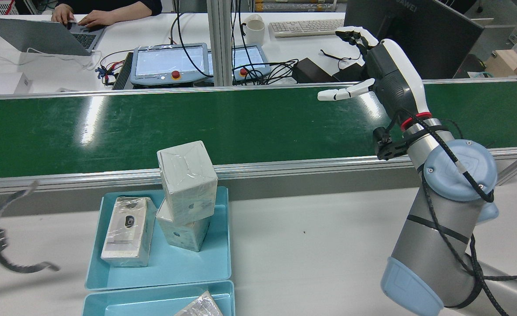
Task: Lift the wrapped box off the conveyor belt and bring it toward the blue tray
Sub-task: 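Move the right hand down toward the conveyor belt edge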
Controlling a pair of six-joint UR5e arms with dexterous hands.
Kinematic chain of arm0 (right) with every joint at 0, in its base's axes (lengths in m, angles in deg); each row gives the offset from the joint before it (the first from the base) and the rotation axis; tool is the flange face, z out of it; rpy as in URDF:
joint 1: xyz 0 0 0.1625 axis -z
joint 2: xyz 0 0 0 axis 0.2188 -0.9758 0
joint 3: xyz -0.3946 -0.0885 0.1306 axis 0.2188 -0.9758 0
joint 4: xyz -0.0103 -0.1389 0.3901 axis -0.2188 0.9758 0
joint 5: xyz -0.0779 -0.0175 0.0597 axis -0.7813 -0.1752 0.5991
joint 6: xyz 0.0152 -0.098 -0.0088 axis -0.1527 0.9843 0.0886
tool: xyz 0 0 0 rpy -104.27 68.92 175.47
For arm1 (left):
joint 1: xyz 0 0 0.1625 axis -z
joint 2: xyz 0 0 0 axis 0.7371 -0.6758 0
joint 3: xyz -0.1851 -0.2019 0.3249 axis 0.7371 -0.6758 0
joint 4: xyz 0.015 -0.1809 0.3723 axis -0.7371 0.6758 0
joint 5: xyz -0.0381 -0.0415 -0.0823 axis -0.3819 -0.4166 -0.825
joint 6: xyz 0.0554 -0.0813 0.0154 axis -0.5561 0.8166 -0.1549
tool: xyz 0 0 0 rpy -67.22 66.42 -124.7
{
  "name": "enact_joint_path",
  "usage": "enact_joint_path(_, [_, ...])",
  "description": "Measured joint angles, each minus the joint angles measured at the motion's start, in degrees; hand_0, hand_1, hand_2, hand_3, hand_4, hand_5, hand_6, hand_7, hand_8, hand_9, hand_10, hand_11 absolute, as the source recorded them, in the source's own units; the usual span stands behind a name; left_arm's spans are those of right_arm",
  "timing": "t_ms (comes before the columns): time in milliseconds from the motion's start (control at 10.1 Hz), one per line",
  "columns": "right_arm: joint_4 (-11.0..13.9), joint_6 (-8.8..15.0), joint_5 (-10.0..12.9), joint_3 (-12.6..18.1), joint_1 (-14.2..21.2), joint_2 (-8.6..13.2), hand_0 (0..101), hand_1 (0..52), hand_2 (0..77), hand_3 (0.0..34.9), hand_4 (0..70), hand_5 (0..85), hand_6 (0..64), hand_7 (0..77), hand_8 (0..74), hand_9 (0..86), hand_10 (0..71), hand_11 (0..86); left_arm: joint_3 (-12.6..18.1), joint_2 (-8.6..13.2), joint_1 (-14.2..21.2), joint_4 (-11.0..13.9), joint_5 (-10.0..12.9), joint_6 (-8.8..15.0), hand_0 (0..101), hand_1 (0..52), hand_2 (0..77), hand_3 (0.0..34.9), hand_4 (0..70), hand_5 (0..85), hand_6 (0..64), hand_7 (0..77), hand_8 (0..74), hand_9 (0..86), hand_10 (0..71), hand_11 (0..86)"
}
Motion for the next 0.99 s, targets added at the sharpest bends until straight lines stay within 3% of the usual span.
enact_joint_path(197, [-0.62,-3.36,-0.02,-1.14,-0.57,-1.12,49,13.6,7.6,10.3,0.0,21.3,2.2,3.3,1.6,1.6,0.0,1.6,0.00,0.00,0.00,0.00,0.00,0.00,0,0.0,0.5,0.0,0.0,1.1,0.0,0.0,0.5,0.0,0.5,0.5])
enact_joint_path(296, [-1.22,-6.08,-0.07,-2.83,-0.65,-1.42,49,13.6,7.6,10.3,0.0,21.3,2.2,3.3,1.6,1.6,0.0,1.6,0.00,0.00,0.00,0.00,0.00,0.00,0,0.0,0.5,0.0,0.0,1.1,0.0,0.0,0.5,0.0,0.5,0.5])
enact_joint_path(394, [-1.99,-9.53,-0.15,-4.97,-0.69,-1.79,49,17.5,7.6,7.8,0.5,22.4,3.3,6.0,3.3,1.6,0.0,1.6,0.00,0.00,0.00,0.00,0.00,0.00,0,0.0,0.5,0.0,0.0,1.1,0.0,0.5,0.5,0.0,0.0,0.5])
enact_joint_path(493, [-2.91,-12.86,-0.20,-6.78,-0.71,-2.48,49,17.5,7.6,7.8,0.5,22.4,3.3,6.0,3.3,1.6,0.0,1.6,0.00,0.00,0.00,0.00,0.00,0.00,0,0.0,0.5,0.0,0.0,1.1,0.0,0.0,0.5,0.0,0.0,0.5])
enact_joint_path(592, [-3.75,-15.28,-0.22,-7.95,-0.73,-3.19,48,14.7,8.7,0.1,0.0,22.4,4.4,6.0,3.3,3.8,0.0,1.6,0.00,0.00,0.00,0.00,0.00,0.00,0,0.0,0.5,0.0,0.0,1.1,0.0,0.0,0.5,0.5,0.5,0.5])
enact_joint_path(986, [-4.66,-17.49,-0.23,-8.97,-0.70,-3.98,47,13.1,6.0,0.2,0.0,22.4,3.3,3.3,2.7,5.4,0.0,1.6,0.00,0.00,0.00,0.00,0.00,0.00,0,0.0,0.5,0.0,0.0,0.5,0.0,0.5,0.5,0.0,0.5,0.5])
